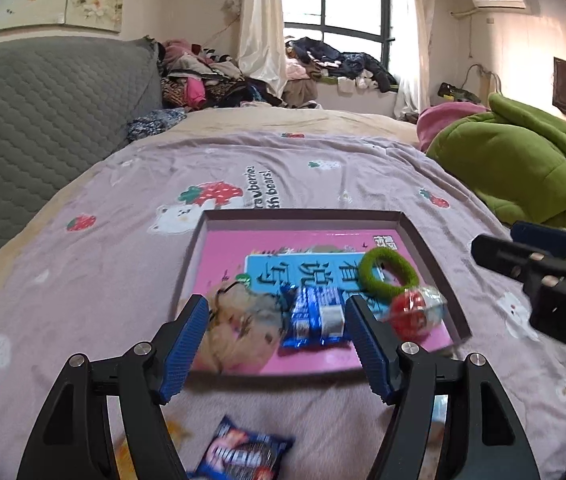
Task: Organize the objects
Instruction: 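Withdraw both tools from the tray back toward the remaining snacks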
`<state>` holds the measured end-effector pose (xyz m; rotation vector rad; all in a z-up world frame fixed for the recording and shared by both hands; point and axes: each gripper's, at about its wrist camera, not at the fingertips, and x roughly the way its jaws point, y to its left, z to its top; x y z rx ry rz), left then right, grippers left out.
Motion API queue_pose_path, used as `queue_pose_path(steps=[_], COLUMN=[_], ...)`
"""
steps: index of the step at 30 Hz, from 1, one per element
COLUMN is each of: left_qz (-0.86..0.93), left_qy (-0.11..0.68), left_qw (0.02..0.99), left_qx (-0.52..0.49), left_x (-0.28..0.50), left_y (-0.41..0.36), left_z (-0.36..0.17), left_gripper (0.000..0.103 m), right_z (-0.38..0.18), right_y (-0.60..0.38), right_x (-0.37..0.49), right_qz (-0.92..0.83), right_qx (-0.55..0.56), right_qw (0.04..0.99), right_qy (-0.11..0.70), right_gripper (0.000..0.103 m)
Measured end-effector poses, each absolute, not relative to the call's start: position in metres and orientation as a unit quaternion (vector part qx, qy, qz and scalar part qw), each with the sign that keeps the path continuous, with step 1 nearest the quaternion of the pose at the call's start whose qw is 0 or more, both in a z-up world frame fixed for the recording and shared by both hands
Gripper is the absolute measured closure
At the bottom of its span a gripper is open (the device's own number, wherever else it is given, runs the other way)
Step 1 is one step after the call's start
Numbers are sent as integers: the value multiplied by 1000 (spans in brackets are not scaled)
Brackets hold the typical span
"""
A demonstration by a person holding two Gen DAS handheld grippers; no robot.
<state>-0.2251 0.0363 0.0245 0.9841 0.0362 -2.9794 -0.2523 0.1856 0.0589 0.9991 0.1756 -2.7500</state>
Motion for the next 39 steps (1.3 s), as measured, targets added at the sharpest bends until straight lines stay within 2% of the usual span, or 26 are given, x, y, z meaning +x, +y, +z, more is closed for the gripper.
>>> queue_pose_path(steps=[25,39], left_qz=[-957,-959], left_qy=[10,-1], left_qw=[-8,-11], left_qx=[290,282], left_x=[-117,-77], left_y=[6,2], left_z=[118,148], left_gripper=[30,30], right_z=[140,169], right_y=[180,190], right_x=[-146,-104], right_qz=[-946,-953], right_qx=[301,279], right_qw=[111,110], right_qy=[44,34], right_gripper=[46,45])
